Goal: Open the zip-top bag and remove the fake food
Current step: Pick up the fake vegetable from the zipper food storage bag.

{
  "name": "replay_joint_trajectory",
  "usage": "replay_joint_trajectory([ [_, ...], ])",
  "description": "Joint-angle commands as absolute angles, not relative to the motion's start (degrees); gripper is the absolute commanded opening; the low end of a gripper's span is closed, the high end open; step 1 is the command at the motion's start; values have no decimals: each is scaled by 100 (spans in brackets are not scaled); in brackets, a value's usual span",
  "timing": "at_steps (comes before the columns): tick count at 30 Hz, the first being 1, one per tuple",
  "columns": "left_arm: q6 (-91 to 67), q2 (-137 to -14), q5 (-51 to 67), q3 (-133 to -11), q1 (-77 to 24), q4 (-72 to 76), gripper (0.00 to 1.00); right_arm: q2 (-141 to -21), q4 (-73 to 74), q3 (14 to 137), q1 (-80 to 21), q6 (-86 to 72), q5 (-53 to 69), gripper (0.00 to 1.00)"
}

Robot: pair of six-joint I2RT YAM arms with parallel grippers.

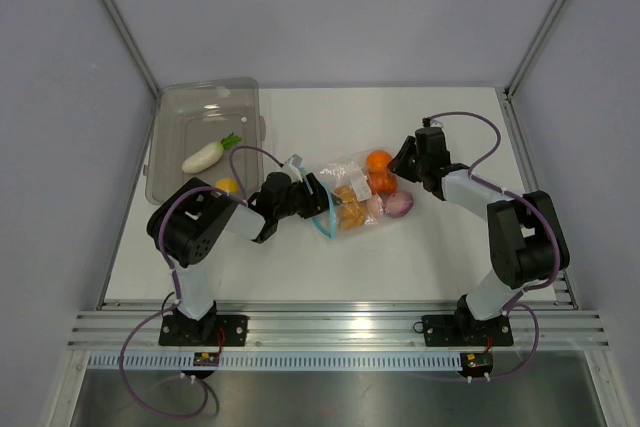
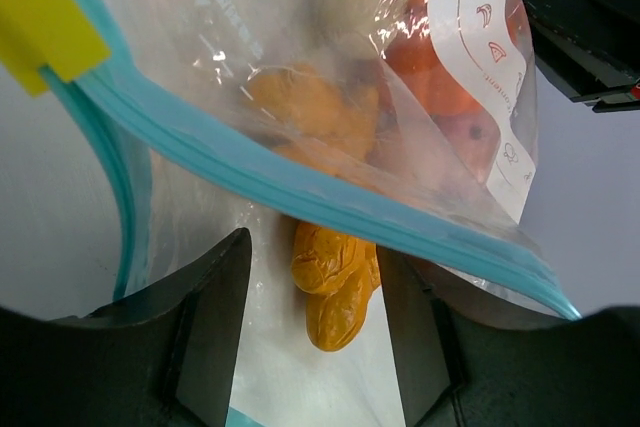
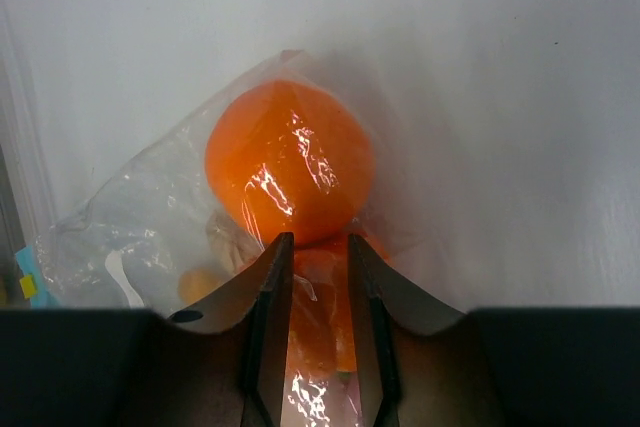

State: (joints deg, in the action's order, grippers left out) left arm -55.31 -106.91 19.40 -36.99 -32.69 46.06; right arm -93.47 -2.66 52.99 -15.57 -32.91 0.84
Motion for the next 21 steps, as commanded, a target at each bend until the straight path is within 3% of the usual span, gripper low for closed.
replay_joint_trajectory([
  [1,-5405,-10749,2092,-3902,-3340,4949,57,-9457,-545,5370,-1538,-3428,500,35],
  [17,-5186,-11091,1872,-4306,-3542,4412,58,-9448,-694,5186,-1538,-3507,853,32],
  [21,-5159,-11127,1784,-4403,-3542,4325,52,-9466,-756,5168,-1538,-3533,931,30],
])
